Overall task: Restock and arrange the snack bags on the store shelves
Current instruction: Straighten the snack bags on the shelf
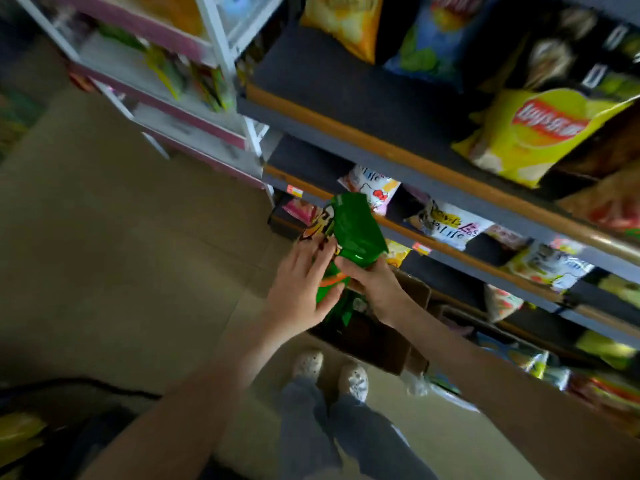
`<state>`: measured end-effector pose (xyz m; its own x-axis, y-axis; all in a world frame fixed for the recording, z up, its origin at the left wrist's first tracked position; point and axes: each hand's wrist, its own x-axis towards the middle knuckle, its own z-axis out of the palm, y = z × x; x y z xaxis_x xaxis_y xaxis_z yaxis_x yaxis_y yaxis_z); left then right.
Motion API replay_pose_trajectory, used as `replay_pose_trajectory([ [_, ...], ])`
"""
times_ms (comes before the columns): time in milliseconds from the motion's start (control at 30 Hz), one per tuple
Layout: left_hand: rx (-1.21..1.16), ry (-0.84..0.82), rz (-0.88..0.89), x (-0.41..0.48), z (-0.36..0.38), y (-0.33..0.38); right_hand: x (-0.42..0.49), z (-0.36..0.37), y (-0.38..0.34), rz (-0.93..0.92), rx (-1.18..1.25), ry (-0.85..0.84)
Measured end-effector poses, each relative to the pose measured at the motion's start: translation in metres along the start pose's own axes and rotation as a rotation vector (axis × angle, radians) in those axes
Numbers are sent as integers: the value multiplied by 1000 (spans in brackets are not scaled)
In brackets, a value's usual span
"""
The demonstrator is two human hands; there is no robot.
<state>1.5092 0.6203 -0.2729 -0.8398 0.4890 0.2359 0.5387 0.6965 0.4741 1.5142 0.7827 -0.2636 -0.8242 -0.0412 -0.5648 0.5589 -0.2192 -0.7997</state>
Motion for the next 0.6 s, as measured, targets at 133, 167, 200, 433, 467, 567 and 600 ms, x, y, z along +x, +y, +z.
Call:
replay_pose_trajectory([
  [133, -44, 146, 80, 31, -81, 28, -38, 3, -74, -113, -14, -32],
  [167, -59, 195, 76, 43, -97, 34, -44, 3, -94, -133, 13, -39],
  [200, -97, 234, 48, 55, -112, 41, -49, 3, -114, -165, 38, -60],
  [433, -728, 73, -153, 147, -202, 65, -72, 10, -243, -532, 13, -195],
  [467, -677, 78, -101, 159, -210, 64, -72, 11, -256, -588, -15, -192],
  [567, -499, 216, 34, 192, -232, 63, -73, 13, -293, -807, -191, -159],
  [600, -455, 287, 76, 203, -238, 61, -75, 13, -306, -889, -266, -140],
])
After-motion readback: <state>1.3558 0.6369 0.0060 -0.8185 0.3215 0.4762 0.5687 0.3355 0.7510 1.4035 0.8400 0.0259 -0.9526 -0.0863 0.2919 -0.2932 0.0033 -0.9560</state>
